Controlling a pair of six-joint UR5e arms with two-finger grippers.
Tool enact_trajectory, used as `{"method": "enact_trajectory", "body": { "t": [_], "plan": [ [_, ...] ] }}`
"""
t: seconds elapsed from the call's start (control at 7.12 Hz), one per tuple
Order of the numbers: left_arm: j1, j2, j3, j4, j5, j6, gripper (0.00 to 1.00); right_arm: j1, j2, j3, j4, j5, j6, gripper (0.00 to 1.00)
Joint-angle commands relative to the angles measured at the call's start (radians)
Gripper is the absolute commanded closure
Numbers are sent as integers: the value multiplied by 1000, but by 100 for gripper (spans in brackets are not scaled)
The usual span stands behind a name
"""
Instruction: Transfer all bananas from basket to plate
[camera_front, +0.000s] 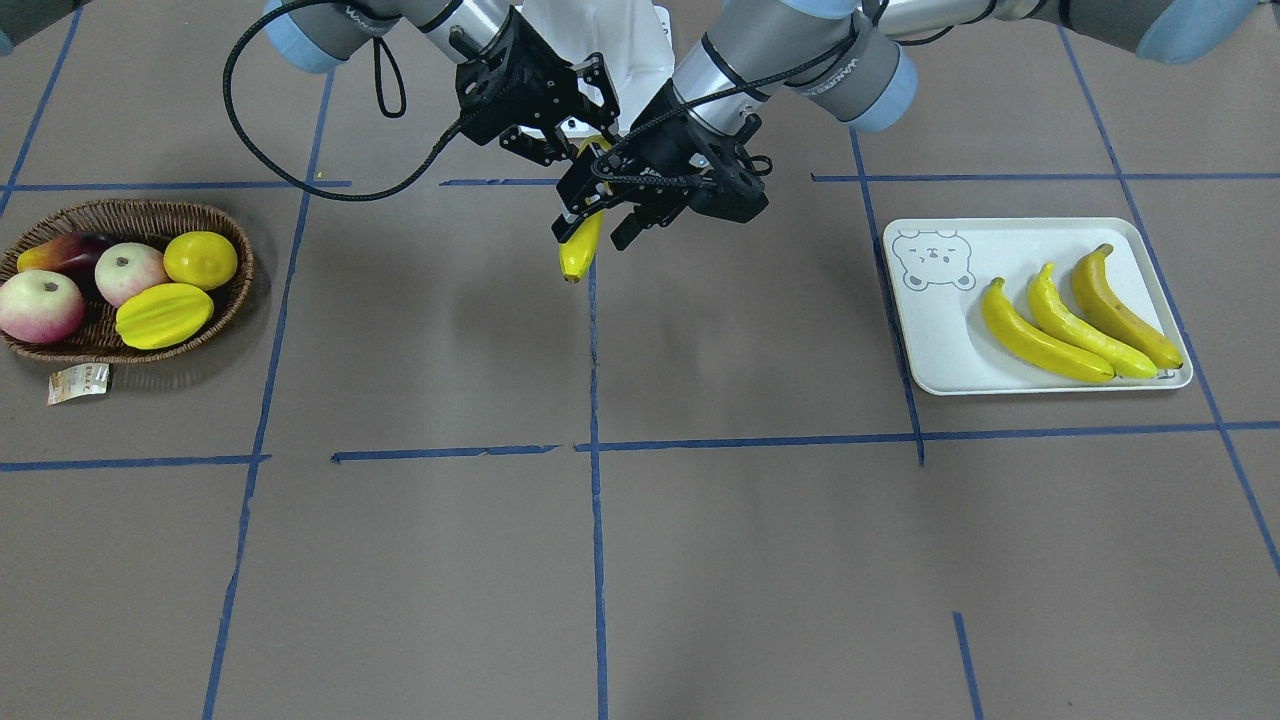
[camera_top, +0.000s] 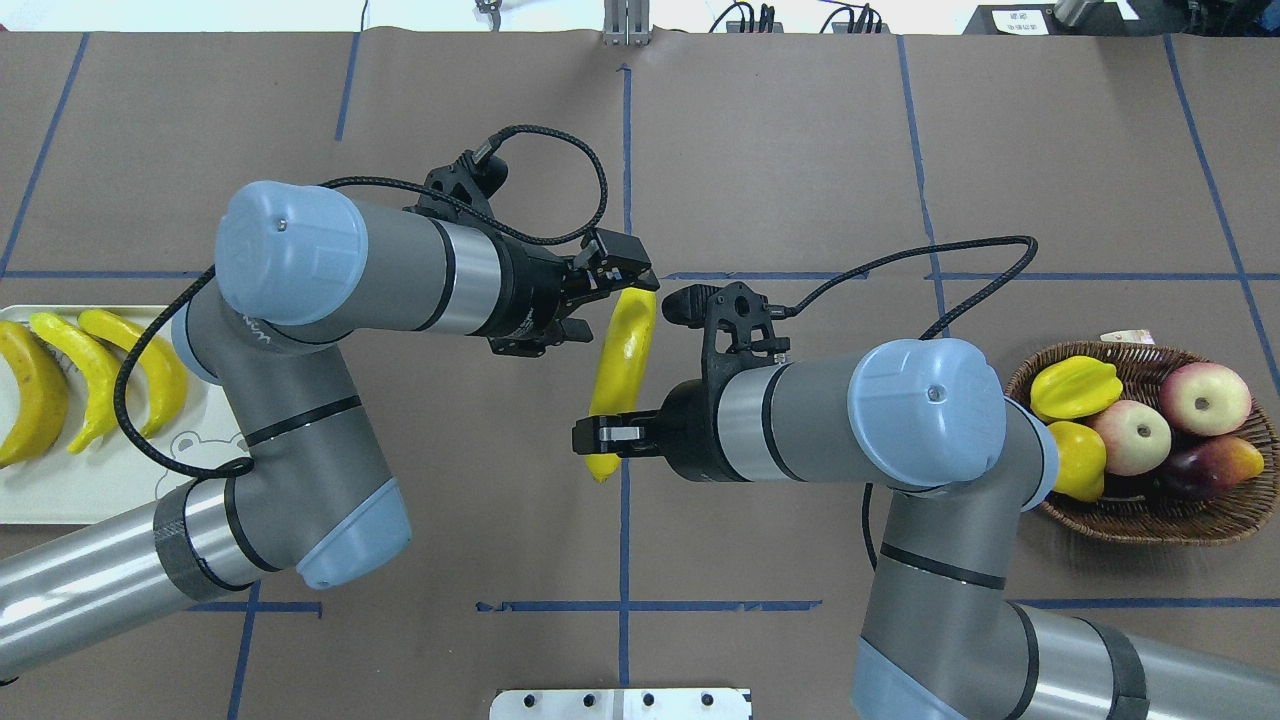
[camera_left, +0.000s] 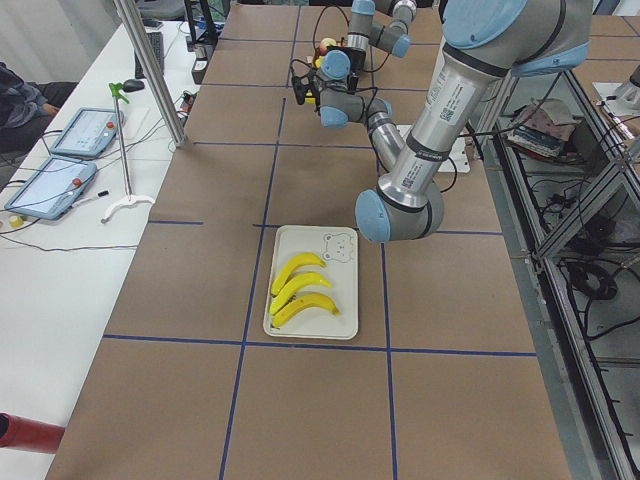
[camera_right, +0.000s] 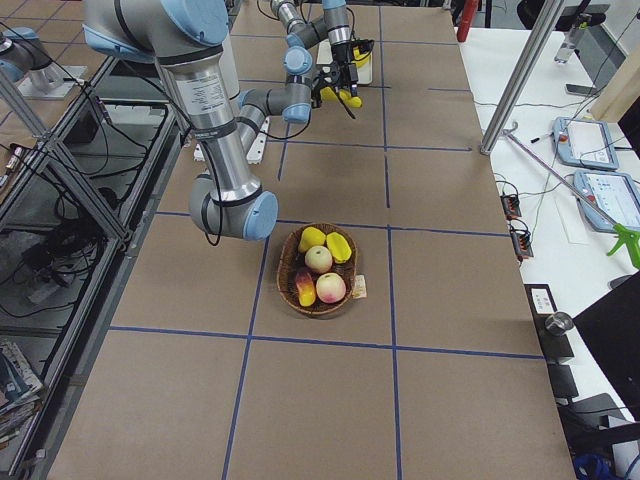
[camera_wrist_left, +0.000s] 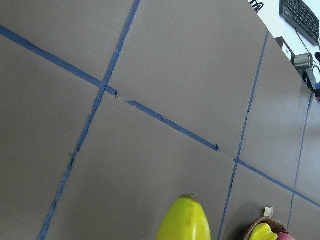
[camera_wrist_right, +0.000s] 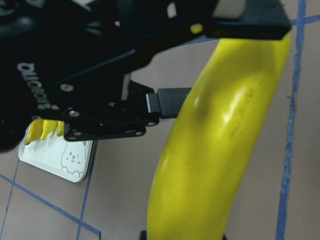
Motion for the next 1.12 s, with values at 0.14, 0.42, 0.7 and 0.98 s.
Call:
{"method": "enact_trajectory", "body": {
  "t": [0.14, 0.42, 0.7, 0.98],
  "plan": [
    [8, -11, 4, -1, 1, -2, 20, 0, 0, 2, 0, 0, 2, 99],
    [8, -13, 3, -1, 1, -9, 57, 0, 0, 2, 0, 0, 2, 98],
    [8, -10, 3, -1, 1, -8, 91, 0, 0, 2, 0, 0, 2, 97],
    [7, -8, -5, -2, 1, -8, 100, 0, 6, 4, -1, 0, 8, 64]
  ]
}}
